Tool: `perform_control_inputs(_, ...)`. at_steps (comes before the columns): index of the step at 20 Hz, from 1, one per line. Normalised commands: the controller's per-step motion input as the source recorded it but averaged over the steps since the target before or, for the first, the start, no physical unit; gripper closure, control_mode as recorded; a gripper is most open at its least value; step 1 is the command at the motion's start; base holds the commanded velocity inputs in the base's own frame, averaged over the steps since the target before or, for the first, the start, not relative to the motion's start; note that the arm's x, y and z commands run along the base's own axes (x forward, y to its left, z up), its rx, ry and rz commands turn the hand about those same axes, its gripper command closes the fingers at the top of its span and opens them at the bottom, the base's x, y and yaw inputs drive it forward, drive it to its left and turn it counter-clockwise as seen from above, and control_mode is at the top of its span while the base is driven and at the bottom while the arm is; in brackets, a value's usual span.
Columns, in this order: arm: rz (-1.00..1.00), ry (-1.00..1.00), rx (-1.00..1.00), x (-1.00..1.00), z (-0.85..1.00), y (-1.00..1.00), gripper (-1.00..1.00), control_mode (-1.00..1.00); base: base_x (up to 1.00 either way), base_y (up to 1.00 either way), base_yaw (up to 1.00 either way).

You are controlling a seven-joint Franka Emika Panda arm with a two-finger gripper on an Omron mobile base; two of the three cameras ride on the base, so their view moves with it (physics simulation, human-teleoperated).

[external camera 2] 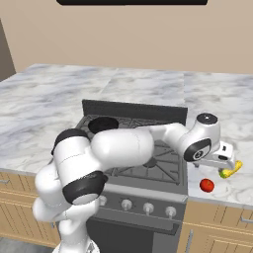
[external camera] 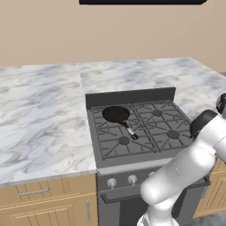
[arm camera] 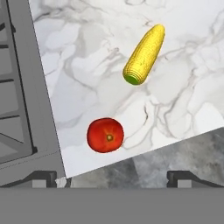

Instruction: Put the tomato and corn in the pan. Then turn on the rear left burner and set the heat to medium.

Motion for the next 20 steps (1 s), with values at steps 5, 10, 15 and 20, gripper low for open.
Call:
perform_control_inputs(5, 0.0, 0.0, 0.01, 0.09, -0.1, 0.0, -1.0, -1.0, 0.0, 0.0, 0.0)
perform_control_inputs(10, 0.0, 0.0, 0.03, 0.0, -0.2, 0.0, -1.0, -1.0, 0.0, 0.0, 0.0)
perform_control_inputs(15, 0.0, 0.0, 0.03, -0.04, -0.16, 0.02, -1.0, -1.0, 0.0, 0.0, 0.0)
perform_control_inputs(20, 0.0, 0.0, 0.03, 0.0, -0.11, 0.1, -1.0, -1.0, 0.0, 0.0, 0.0)
